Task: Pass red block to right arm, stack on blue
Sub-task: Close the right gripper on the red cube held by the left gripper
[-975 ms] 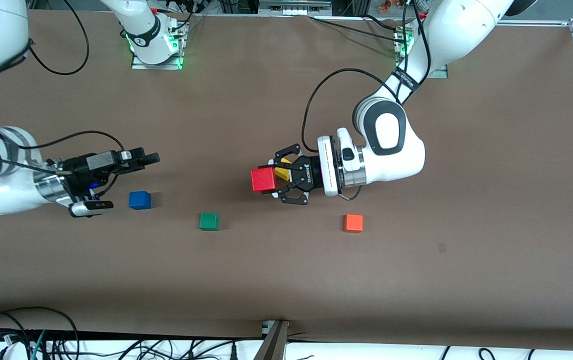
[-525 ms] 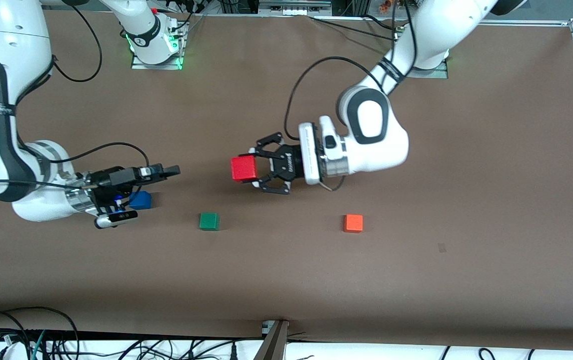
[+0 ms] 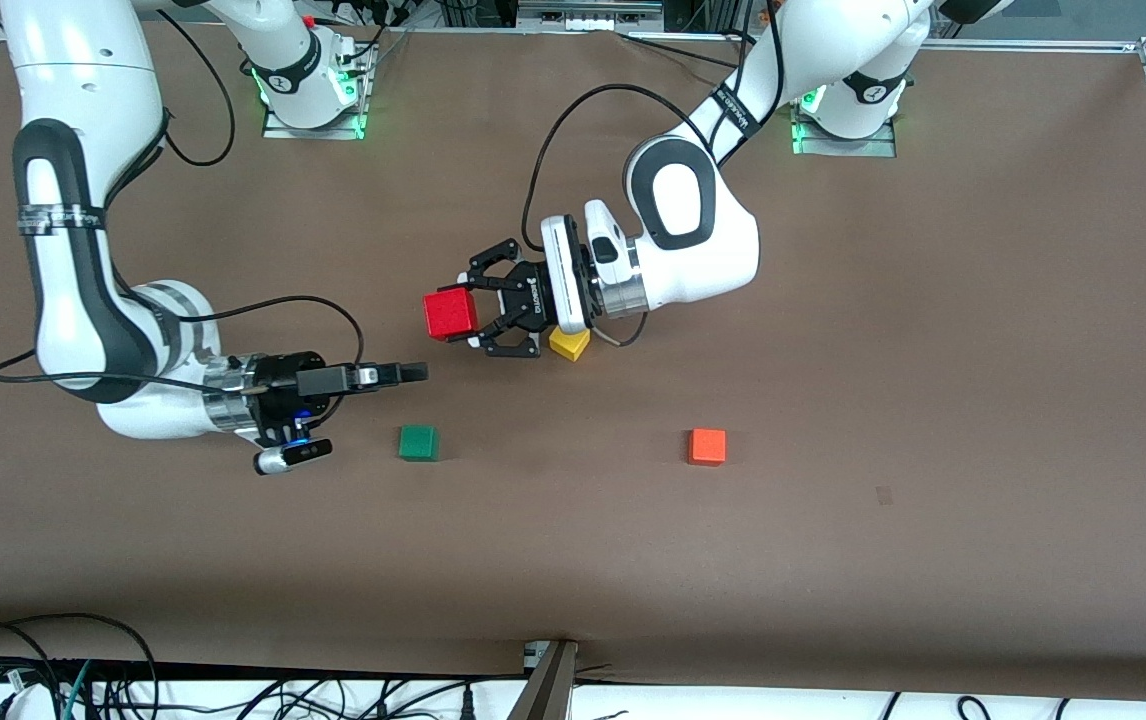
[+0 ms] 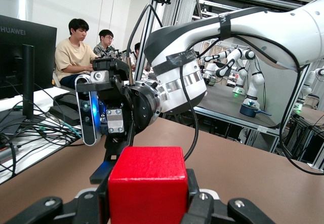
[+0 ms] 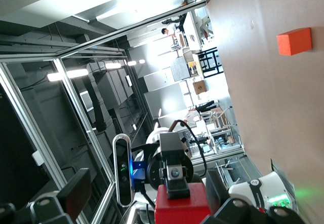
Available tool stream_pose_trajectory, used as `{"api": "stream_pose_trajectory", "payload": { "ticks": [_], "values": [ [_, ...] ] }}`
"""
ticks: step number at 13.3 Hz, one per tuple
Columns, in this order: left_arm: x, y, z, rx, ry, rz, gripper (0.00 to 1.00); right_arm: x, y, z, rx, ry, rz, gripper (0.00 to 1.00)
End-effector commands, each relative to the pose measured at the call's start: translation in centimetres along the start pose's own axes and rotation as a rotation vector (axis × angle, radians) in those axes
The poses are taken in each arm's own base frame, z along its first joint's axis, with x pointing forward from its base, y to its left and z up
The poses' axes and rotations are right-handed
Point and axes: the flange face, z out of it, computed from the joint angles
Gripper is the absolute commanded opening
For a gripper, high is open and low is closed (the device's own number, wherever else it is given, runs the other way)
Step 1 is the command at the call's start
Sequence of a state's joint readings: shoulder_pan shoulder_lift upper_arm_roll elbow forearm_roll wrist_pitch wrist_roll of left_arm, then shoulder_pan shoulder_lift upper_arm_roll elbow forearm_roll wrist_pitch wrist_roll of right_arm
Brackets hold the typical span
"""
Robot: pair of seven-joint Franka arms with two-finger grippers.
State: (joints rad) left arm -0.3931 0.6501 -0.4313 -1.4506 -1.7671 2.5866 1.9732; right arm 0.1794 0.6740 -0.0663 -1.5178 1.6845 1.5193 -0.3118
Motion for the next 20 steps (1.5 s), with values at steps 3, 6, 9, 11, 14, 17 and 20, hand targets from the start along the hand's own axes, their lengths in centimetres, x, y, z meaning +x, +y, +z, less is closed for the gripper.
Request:
{"api": "stream_pose_trajectory", "payload": {
  "ticks": [3,6,9,11,14,17,20],
  "values": [
    [0.6,-0.3,0.2,0.010,0.035,0.015,0.00,0.1,-0.5,0.4,0.012,0.009,-0.006,1.00],
    [0.5,-0.3,0.2,0.012,0.035,0.015,0.00,-0.6,-0.3,0.7,-0.001,-0.027,0.027,1.00],
    [0.5,0.0,0.5,0.012,0.049,-0.006,0.00,-1.0,0.1,0.4,-0.036,-0.060,0.033,1.00],
    [2.0,-0.2,0.4,0.017,0.075,0.008,0.00,-1.7,0.7,0.0,-0.061,-0.089,0.047,1.00],
    [2.3,-0.7,0.5,0.023,0.084,0.010,0.00,-2.7,0.4,-0.7,-0.068,-0.102,0.055,1.00],
    [1.9,-0.7,0.6,0.022,0.080,0.005,0.00,-2.9,0.3,-0.8,-0.069,-0.103,0.081,1.00],
    [1.9,-0.8,0.7,0.023,0.080,0.005,0.00,-2.9,-0.1,-0.6,-0.072,-0.097,0.086,1.00]
  ]
}}
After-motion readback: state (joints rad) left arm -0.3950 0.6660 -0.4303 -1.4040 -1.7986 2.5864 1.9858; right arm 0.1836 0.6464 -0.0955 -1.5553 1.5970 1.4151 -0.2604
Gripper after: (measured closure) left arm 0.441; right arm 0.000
